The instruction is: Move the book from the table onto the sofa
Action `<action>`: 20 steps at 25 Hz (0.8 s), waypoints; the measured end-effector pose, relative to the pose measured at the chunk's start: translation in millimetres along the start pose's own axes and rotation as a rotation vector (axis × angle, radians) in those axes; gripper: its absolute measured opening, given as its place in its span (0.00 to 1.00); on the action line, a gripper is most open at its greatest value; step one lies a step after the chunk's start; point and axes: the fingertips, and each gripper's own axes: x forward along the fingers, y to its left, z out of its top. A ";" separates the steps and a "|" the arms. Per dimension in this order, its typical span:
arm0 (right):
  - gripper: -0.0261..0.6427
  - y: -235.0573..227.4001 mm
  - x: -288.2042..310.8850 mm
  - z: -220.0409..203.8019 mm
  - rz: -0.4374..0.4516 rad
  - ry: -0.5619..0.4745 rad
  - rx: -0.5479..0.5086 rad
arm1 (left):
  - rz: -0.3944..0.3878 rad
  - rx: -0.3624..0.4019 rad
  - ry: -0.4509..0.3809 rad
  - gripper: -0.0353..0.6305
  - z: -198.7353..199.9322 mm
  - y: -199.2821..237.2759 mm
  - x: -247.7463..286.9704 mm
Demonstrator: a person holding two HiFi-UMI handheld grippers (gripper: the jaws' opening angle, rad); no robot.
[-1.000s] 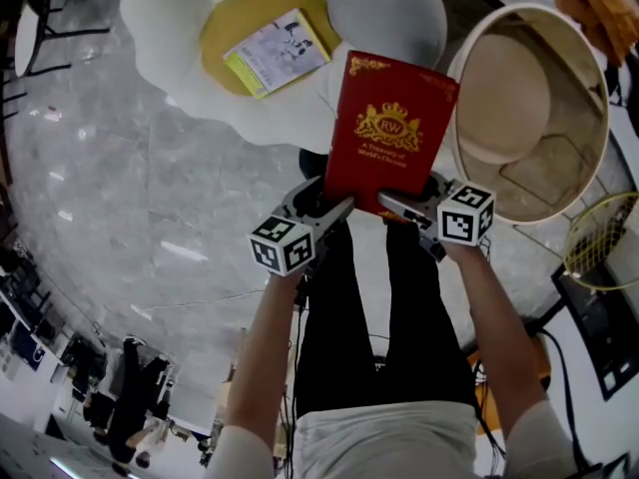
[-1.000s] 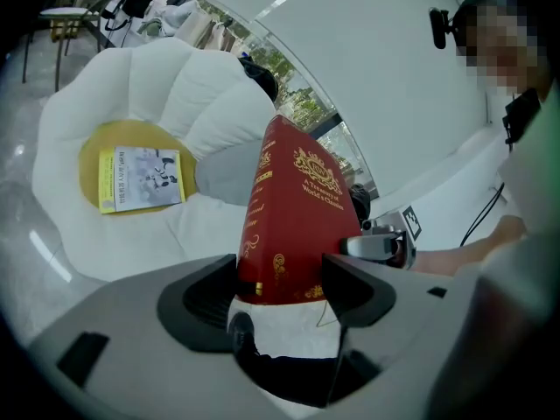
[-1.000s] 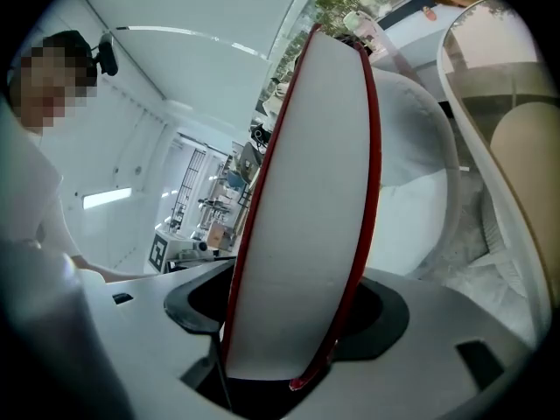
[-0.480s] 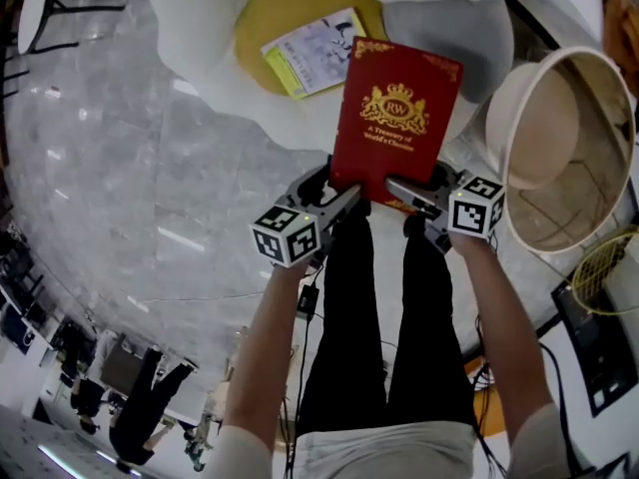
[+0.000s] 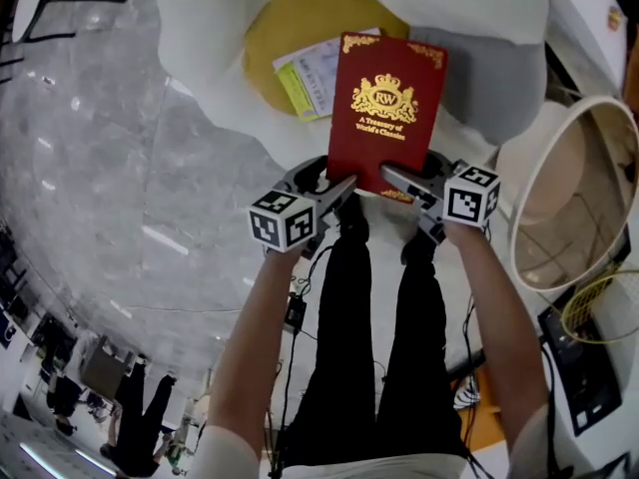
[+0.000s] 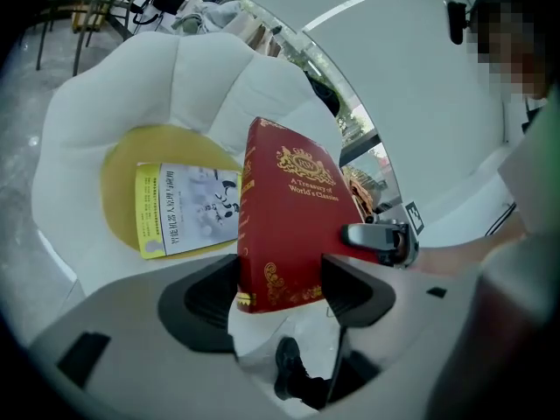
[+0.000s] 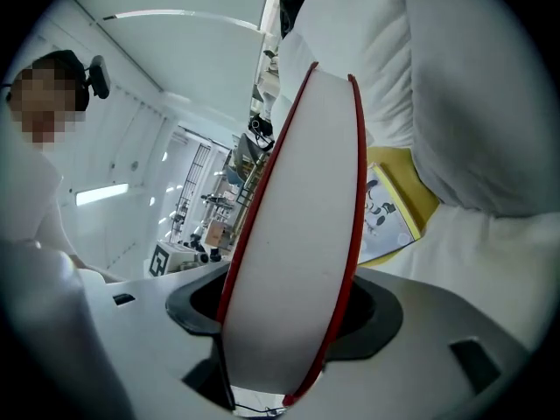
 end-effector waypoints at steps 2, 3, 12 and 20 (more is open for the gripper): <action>0.49 -8.1 -3.4 -1.3 -0.020 -0.017 -0.002 | 0.004 0.012 0.016 0.50 -7.1 1.6 9.7; 0.48 -14.9 -3.4 -1.2 -0.030 -0.027 -0.001 | 0.007 0.021 0.028 0.50 -10.4 4.7 17.2; 0.45 -72.6 76.6 40.5 -0.078 -0.070 0.045 | 0.044 -0.004 0.037 0.49 26.6 95.8 55.0; 0.45 -70.7 113.8 57.6 -0.064 -0.045 0.024 | 0.114 -0.049 -0.071 0.48 44.9 125.8 44.1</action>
